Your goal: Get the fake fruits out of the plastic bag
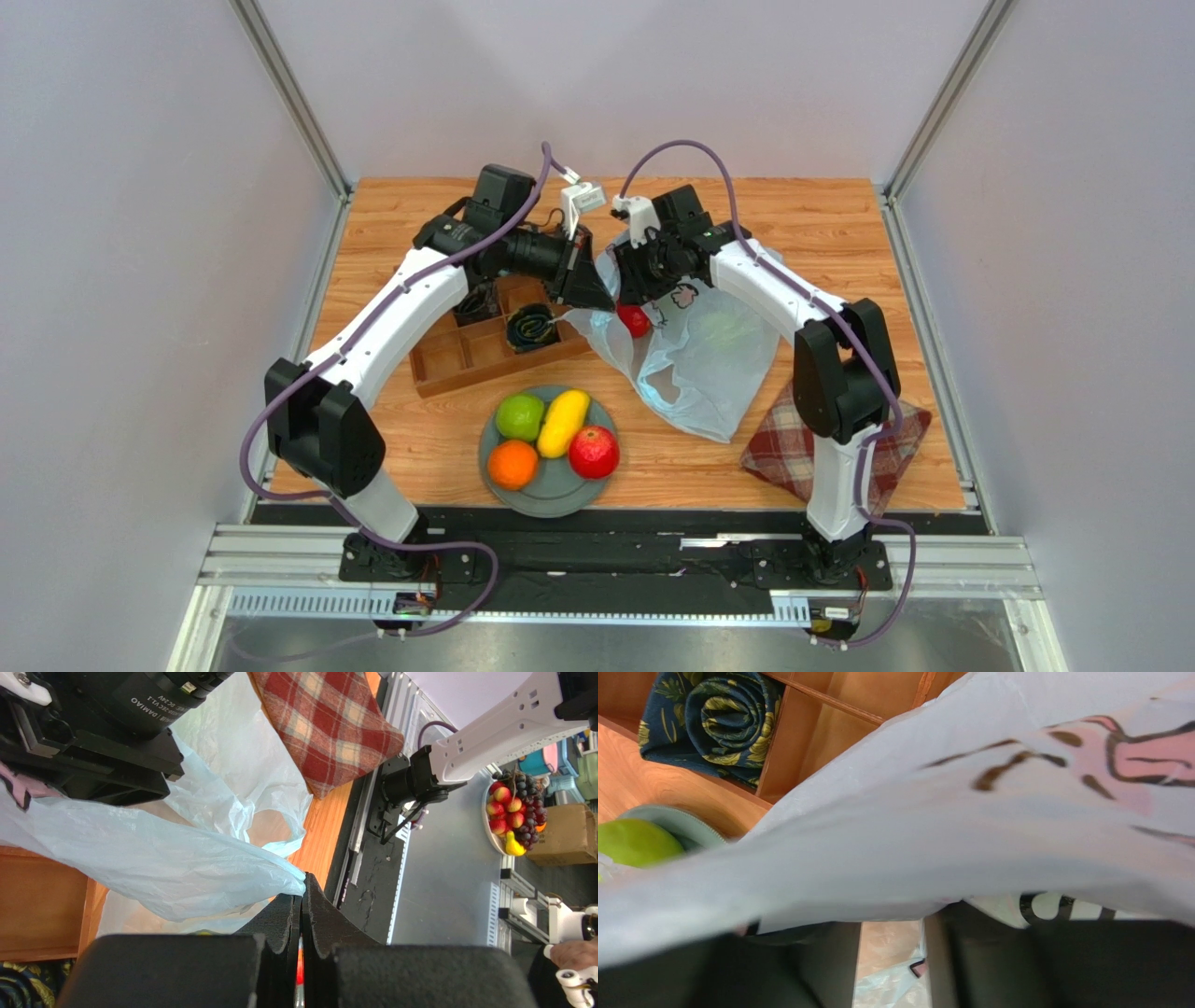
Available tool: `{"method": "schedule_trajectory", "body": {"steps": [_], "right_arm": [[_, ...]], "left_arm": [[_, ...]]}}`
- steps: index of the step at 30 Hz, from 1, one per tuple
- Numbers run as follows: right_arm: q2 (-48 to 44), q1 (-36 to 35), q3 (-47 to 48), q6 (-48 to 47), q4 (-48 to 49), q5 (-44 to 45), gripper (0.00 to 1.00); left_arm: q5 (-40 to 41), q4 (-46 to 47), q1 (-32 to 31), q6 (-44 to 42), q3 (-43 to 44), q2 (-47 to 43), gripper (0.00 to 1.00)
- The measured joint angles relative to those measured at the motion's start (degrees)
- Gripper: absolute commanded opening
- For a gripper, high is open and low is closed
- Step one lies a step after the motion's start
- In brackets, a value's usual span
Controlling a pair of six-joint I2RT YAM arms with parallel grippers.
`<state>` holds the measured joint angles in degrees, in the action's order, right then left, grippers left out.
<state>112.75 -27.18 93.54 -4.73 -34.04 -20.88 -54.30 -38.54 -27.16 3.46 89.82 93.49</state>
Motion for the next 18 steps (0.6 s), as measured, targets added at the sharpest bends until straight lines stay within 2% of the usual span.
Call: {"method": "schedule_trajectory", "body": {"steps": [1, 4, 7, 18], "right_arm": [[0.11, 0.00, 0.13, -0.13, 0.11, 0.31, 0.52], [0.96, 0.04, 0.90, -0.24, 0.52, 1.25, 0.63], [2.84, 0.04, 2.40, -0.72, 1.05, 2.86, 0.71], [6.16, 0.11, 3.54, -4.57, 0.00, 5.99, 0.73]], "left_arm": [[-0.20, 0.02, 0.00, 0.02, 0.00, 0.00, 0.00], [-0.96, 0.20, 0.00, 0.09, 0.00, 0.00, 0.00], [-1.27, 0.22, 0.04, 0.09, 0.00, 0.00, 0.00], [-1.79, 0.26, 0.24, 0.11, 0.00, 0.00, 0.00]]}}
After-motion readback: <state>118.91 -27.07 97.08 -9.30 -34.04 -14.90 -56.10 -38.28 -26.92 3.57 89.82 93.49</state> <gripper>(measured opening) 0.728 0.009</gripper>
